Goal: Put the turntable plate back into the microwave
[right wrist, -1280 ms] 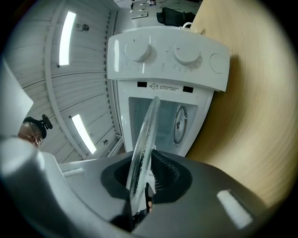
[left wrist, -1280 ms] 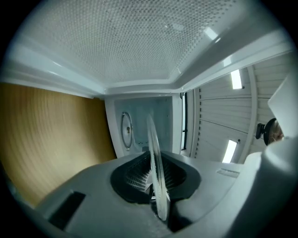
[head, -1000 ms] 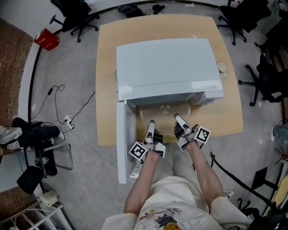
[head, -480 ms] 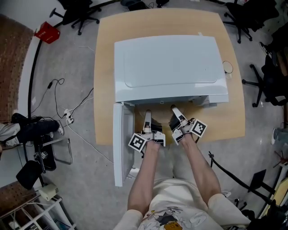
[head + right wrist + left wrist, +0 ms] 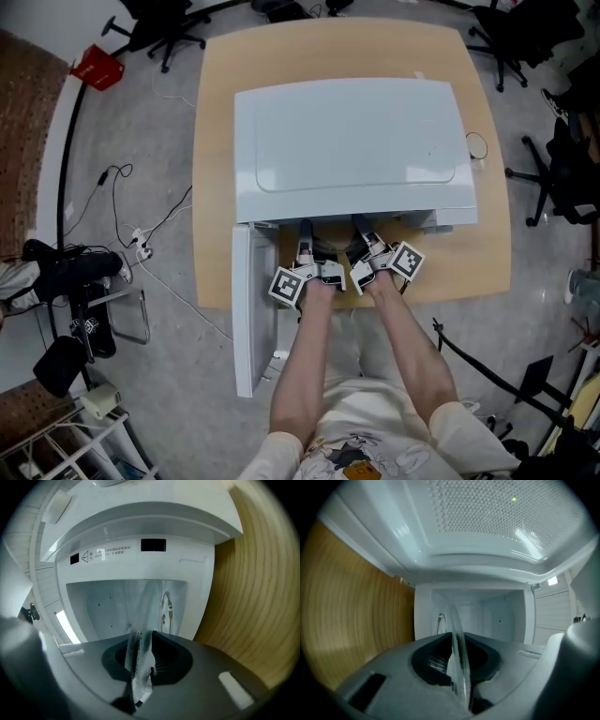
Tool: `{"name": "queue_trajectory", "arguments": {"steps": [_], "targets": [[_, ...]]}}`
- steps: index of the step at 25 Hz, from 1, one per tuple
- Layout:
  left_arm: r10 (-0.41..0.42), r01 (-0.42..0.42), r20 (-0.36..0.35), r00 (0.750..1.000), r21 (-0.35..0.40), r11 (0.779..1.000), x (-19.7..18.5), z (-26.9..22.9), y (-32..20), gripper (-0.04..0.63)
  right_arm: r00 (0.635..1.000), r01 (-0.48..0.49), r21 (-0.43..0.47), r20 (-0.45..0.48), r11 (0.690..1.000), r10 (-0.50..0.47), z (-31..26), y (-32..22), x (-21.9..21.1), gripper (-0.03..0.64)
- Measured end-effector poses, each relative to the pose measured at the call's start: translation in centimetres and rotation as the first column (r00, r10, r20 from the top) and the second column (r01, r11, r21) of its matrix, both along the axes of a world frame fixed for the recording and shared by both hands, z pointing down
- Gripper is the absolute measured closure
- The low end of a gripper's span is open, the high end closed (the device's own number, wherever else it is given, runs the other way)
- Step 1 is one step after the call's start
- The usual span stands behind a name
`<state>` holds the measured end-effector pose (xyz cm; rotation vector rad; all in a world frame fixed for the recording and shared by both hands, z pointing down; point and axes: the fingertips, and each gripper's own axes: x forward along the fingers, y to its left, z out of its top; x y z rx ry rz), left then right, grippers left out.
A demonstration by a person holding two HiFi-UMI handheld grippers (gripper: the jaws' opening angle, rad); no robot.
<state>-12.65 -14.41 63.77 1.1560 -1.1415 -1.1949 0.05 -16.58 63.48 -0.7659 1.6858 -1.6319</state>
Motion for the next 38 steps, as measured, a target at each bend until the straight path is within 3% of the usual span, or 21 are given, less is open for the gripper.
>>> {"name": "queue_trajectory", "arguments": {"steps": [4, 12, 17, 20, 24, 27, 30, 38], "targets": [[0.01, -0.009, 0.013, 1.0, -0.038, 0.999, -0.2, 0.8, -0.3, 0.566, 1.0, -0.018, -0.031, 0.008, 0.999, 0.019, 0.5, -0.3, -0.1, 0.574], [0.061, -0.056, 0.039, 0.997, -0.114, 0.992, 0.3, 2.2, 1.0, 0.471, 0.999, -0.045, -0.074, 0.009, 0.996, 0.045, 1.2, -0.9, -0.5, 0.575], [0.08, -0.082, -0.05, 0.996, -0.05, 0.995, 2.5, 0.5, 2.7, 0.499, 0.999, -0.051, -0.072, 0.0, 0.996, 0.051, 1.1, -1.2, -0.5, 0.575], [0.095, -0.098, -0.058, 0.994, -0.051, 0.994, 2.7, 0.4, 2.8, 0.552, 0.999, -0.046, -0.069, -0.011, 0.997, 0.045, 1.1, -1.1, -0.6, 0.577], [0.109, -0.113, -0.049, 0.993, -0.076, 0.991, 2.4, 0.8, 2.6, 0.558, 0.998, -0.027, -0.078, -0.064, 0.997, 0.022, 1.7, -0.9, -0.7, 0.578], [0.129, -0.132, -0.034, 0.991, -0.07, 0.989, 2.3, 0.4, 2.2, 0.555, 0.998, 0.019, -0.064, -0.066, 0.998, -0.023, 1.0, -0.4, -1.0, 0.506], [0.134, -0.136, -0.046, 0.99, -0.063, 0.989, 2.2, 0.0, 1.5, 0.552, 0.996, 0.046, -0.076, -0.067, 0.996, -0.052, 0.9, 1.2, -0.8, 0.491], [0.179, -0.172, 0.07, 0.981, -0.102, 0.98, 1.8, 1.6, 0.8, 0.558, 0.985, 0.095, -0.106, -0.132, 0.99, -0.109, 2.3, 2.8, -0.6, 0.502]]}}
